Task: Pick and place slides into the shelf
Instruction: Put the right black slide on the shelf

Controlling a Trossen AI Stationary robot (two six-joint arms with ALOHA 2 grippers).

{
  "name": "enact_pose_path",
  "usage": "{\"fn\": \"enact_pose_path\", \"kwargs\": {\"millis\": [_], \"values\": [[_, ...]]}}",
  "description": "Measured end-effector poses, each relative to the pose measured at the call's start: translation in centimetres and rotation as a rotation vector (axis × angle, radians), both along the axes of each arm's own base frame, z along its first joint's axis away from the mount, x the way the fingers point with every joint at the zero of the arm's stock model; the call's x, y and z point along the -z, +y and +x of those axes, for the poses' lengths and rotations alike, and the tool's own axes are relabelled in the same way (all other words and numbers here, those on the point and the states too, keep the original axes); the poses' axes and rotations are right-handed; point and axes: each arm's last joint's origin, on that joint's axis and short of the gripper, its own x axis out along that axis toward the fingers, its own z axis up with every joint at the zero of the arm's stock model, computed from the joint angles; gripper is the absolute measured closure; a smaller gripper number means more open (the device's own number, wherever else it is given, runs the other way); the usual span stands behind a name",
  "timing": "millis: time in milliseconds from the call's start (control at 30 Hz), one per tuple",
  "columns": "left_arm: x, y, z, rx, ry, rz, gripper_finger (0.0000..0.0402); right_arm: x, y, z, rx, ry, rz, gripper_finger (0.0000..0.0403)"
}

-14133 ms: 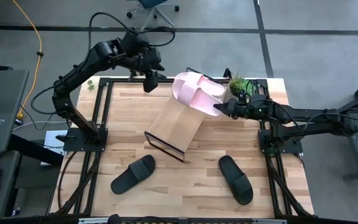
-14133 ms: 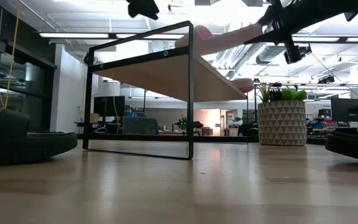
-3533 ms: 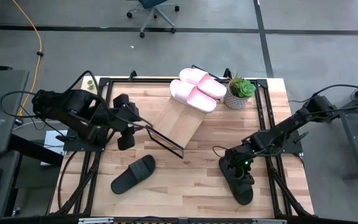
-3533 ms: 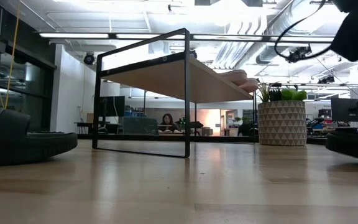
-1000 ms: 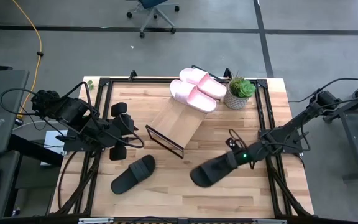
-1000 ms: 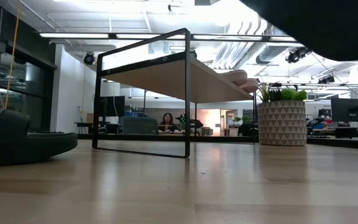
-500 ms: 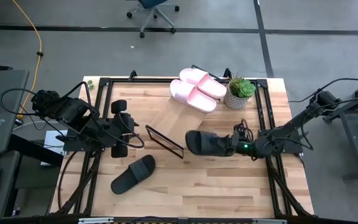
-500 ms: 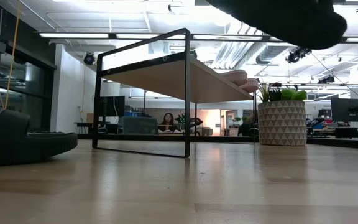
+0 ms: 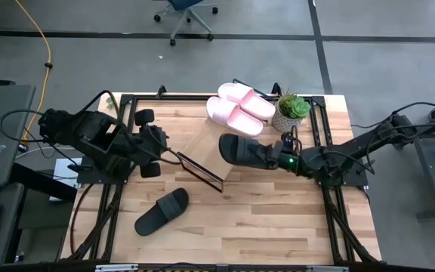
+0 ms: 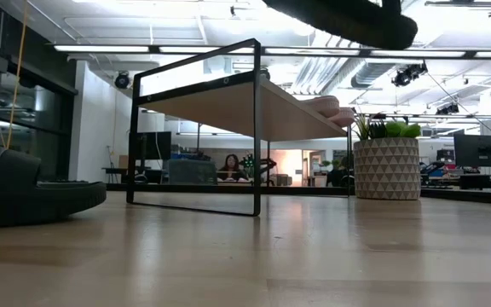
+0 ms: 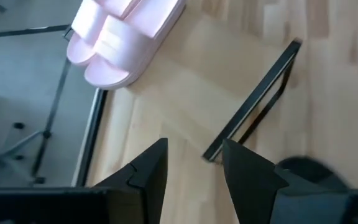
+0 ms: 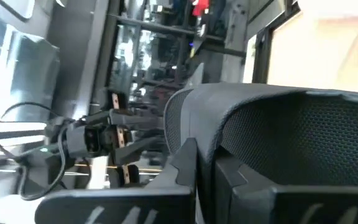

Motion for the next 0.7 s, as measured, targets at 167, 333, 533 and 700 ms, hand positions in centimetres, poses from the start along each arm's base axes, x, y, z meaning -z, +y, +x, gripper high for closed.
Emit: {"fn": "enact_pose_path", "kwargs": {"millis": [167,333,533,700], "values": [[0.2,1.1,-0.3,0.021,0.089,0.046,0.0261,-2.5,-0.4,0.2,0.072,0.086,-0.04,0.0403],[0.0,1.9,-0.7,0.057,0.119,0.05,0.0261,-4.2,-0.8,1.0,0.049,0.224,-0.128,0.0403],[-0.6,2.2,-1.8,0.09,0.098,0.059,0.0261,-4.6,-1.7,2.9,-0.11,0.33,-0.204,0.0403],[-1.2,2.2,-2.6,0.11,0.044,0.02,0.0261,-4.4,-2.5,3.4,-0.19,0.349,-0.239,0.0403]]}}
